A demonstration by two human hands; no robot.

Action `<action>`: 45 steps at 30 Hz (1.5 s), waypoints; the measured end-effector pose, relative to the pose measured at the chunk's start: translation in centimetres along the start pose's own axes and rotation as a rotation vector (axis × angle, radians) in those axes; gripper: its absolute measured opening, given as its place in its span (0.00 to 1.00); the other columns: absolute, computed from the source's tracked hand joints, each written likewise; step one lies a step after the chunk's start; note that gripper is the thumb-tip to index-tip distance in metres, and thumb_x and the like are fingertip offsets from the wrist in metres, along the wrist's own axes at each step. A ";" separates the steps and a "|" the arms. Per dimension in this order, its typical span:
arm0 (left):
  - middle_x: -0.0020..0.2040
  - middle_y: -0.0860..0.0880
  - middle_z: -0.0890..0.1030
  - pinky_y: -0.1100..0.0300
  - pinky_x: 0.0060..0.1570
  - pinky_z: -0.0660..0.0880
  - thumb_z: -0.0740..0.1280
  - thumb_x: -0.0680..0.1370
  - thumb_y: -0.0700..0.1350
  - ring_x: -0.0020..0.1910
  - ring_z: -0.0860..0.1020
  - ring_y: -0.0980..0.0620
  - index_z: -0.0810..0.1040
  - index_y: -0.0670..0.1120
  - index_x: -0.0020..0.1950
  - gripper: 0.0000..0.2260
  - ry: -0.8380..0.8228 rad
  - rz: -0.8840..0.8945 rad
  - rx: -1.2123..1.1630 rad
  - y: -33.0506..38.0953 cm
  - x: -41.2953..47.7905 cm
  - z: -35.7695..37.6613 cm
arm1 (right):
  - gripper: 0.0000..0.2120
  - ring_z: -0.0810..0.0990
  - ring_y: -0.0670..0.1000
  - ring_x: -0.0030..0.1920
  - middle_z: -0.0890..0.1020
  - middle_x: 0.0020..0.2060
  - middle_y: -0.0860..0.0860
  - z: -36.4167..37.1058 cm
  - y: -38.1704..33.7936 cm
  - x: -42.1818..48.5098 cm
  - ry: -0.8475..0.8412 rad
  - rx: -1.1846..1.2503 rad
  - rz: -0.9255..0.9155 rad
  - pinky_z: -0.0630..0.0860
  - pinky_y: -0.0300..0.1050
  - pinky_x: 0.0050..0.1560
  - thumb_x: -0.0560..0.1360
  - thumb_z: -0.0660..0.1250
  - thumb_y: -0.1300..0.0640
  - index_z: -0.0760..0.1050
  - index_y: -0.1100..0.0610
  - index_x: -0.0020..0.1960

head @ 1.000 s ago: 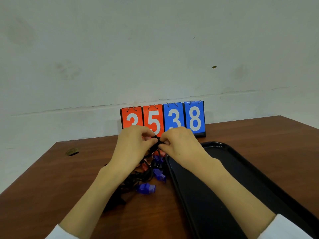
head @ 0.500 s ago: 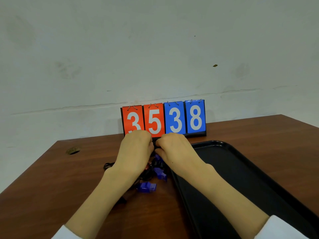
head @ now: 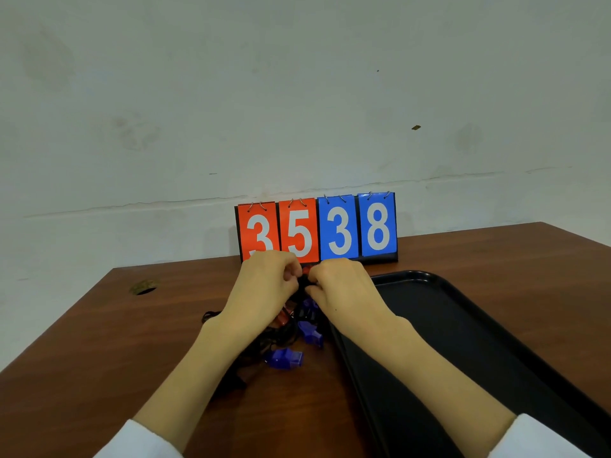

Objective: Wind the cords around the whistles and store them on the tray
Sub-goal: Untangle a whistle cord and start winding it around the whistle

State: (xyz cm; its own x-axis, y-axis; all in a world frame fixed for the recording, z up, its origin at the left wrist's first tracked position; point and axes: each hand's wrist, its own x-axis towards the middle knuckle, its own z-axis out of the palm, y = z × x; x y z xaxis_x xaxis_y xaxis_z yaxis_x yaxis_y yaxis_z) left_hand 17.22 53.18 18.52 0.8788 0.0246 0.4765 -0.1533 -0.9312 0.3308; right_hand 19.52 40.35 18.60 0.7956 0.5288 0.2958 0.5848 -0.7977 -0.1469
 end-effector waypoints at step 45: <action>0.43 0.51 0.81 0.65 0.45 0.73 0.62 0.78 0.40 0.41 0.78 0.55 0.75 0.48 0.60 0.12 0.168 0.046 -0.009 0.5 -1.1 3.2 | 0.10 0.78 0.53 0.53 0.80 0.52 0.55 0.9 0.6 0.4 -0.053 -0.036 -0.012 0.75 0.49 0.58 0.79 0.60 0.57 0.75 0.60 0.56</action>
State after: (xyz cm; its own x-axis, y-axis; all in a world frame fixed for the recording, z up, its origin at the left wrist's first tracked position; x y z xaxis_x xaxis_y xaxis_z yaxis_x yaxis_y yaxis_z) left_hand 17.61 51.52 15.51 0.7830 0.0428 0.6205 -0.1965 -0.9295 0.3120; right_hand 20.29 40.34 17.75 0.7962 0.5523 0.2468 0.5893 -0.8005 -0.1097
